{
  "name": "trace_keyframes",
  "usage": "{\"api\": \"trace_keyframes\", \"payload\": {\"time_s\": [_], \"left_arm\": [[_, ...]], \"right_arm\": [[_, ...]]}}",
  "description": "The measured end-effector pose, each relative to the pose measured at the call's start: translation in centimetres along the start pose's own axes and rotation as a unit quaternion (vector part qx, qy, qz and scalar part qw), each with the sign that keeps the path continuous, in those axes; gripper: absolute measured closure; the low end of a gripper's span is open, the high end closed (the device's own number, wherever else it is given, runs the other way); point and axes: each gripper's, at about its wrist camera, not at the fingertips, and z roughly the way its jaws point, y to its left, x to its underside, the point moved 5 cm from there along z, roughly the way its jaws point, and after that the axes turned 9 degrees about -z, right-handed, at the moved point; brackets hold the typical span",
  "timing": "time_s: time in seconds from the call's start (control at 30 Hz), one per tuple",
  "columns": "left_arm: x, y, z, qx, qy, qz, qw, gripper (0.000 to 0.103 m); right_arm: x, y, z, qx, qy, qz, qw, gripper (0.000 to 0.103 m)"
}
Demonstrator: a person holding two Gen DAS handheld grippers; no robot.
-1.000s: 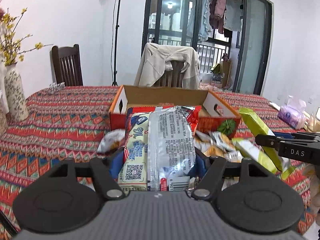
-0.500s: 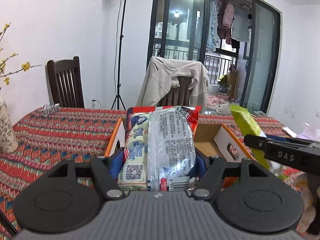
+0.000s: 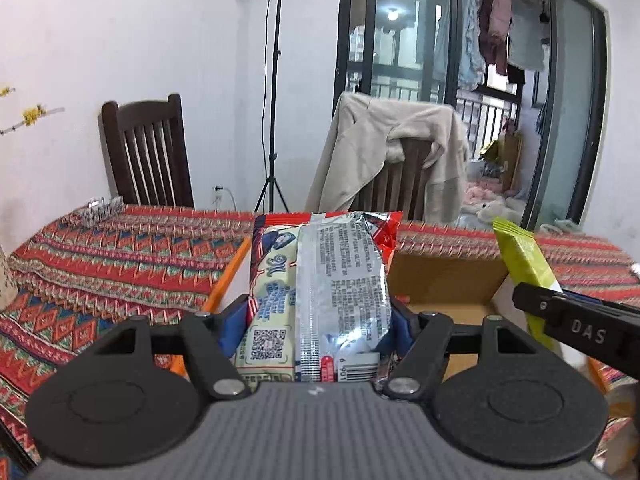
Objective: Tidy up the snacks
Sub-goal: 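Carry both packets into the orange box and open both grippers, then withdraw both grippers from the box back toward the snack pile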
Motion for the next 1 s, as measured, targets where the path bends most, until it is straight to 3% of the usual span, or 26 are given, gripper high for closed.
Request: {"api": "trace_keyframes", "payload": {"time_s": [0.27,0.37,0.4,0.47,0.53,0.63,0.7,1.0], "left_arm": [[1.8,0.9,2.6,0.001,0.043,0.008,0.9990,0.032],[1.9,1.1,2.5,0.005,0.045,0.004,0.9990,0.021],[1.9,1.1,2.3,0.006,0.041,0.004,0.9992,0.014],[1.6,1.1,1.9,0.005,0.030,0.001,0.9995,0.000],[1.4,1.3,1.4,0.004,0.019,-0.006,0.9998,0.000],[1.0,1.5,1.3,0.007,0.026,-0.015,0.9995,0.000],[0.7,1.5,1.1,0.006,0.023,-0.016,0.9996,0.000],[-0.8,0.9,-2.7,0.010,0.002,-0.006,0.9999,0.000]], "right_arm": [[2.5,-0.2,2.1,-0.009,0.051,-0.008,0.999,0.066],[2.9,0.0,2.2,-0.009,0.060,-0.013,0.998,0.063],[2.9,0.0,2.1,-0.007,0.058,-0.012,0.998,0.060],[2.8,-0.1,1.7,-0.009,0.053,-0.008,0.999,0.039],[2.5,-0.3,1.1,-0.010,0.044,-0.003,0.999,0.019],[2.1,-0.8,0.3,-0.014,0.033,0.008,0.999,0.005],[1.7,-1.3,-0.5,-0.012,0.022,0.014,1.000,0.000],[-1.6,-0.6,-6.2,-0.011,-0.039,-0.013,0.999,0.000]]}}
